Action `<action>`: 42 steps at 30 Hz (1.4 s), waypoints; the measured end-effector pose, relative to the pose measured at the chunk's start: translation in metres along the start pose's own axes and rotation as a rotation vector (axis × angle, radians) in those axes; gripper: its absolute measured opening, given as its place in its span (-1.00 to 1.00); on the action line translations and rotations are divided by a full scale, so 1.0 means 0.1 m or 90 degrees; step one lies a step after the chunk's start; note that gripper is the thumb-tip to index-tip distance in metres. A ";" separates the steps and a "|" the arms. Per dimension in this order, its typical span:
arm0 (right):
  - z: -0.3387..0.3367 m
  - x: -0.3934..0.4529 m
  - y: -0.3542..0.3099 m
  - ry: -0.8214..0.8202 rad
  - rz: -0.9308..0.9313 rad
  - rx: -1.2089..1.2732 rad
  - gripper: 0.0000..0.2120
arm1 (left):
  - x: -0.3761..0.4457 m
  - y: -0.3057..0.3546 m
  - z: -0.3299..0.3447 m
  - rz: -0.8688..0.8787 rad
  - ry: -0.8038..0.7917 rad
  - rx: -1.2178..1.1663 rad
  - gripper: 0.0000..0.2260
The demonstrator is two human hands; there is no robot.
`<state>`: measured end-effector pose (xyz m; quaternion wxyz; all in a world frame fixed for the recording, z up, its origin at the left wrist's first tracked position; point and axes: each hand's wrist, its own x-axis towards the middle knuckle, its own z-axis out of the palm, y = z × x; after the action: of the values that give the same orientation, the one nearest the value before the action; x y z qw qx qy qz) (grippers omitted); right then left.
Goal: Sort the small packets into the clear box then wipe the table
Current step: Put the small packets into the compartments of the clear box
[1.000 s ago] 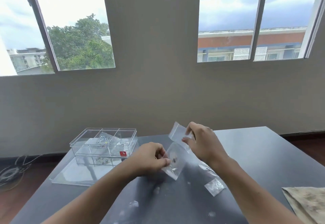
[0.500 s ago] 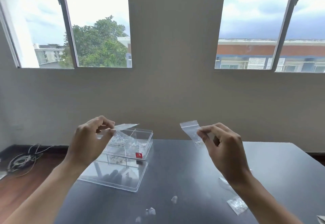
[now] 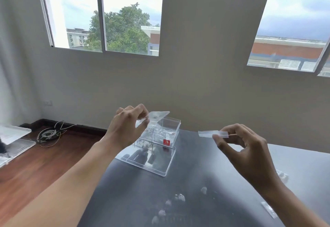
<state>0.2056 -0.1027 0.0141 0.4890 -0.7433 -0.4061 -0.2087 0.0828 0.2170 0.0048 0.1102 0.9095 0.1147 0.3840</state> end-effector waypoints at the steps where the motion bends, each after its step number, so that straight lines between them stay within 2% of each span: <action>1: 0.01 0.00 -0.01 -0.005 -0.005 -0.005 -0.89 | 0.00 0.00 0.01 -0.001 -0.006 -0.010 -0.90; 3: 0.03 0.00 0.00 -0.018 -0.019 -0.023 -0.93 | -0.01 0.02 0.02 0.000 -0.022 -0.029 -0.87; 6: 0.05 -0.01 0.03 -0.031 -0.027 -0.029 -0.92 | -0.01 0.06 0.02 0.010 -0.033 -0.037 -0.68; 10: 0.06 -0.01 0.04 -0.044 -0.019 -0.026 -0.88 | -0.01 0.09 0.04 0.023 -0.086 0.048 -0.72; 14: 0.07 -0.02 0.01 -0.066 -0.013 -0.015 -0.89 | -0.01 0.10 0.12 0.005 -0.109 0.086 -0.56; 17: 0.09 -0.01 -0.04 -0.072 -0.016 0.005 -0.90 | -0.02 0.10 0.18 -0.003 -0.067 0.085 -0.60; 23: 0.19 0.05 -0.22 -0.083 -0.055 0.041 -0.87 | -0.01 0.04 0.16 -0.085 0.018 -0.040 -0.69; 28: 0.41 0.25 -0.27 -0.155 -0.126 -0.012 -0.91 | 0.02 0.04 0.09 -0.105 0.091 0.008 -0.71; 33: 0.74 0.52 -0.17 -0.215 -0.185 -0.070 -0.95 | 0.01 0.03 0.14 -0.096 0.066 0.003 -0.69; 37: 0.98 0.64 -0.02 -0.295 -0.163 -0.081 -0.94 | 0.01 0.01 0.17 -0.081 0.049 0.030 -0.62; 39: 1.06 0.65 0.06 -0.345 -0.170 -0.117 -0.90 | 0.01 0.00 0.17 -0.066 0.071 0.048 -0.70; 42: 1.12 0.65 0.13 -0.387 -0.172 -0.168 -0.74 | 0.02 -0.05 0.17 -0.057 0.073 0.047 -0.81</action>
<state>0.2437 0.0208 0.0042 0.2135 -0.7677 -0.5972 -0.0920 0.0959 0.2204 -0.0069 0.0869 0.8834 0.1758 0.4257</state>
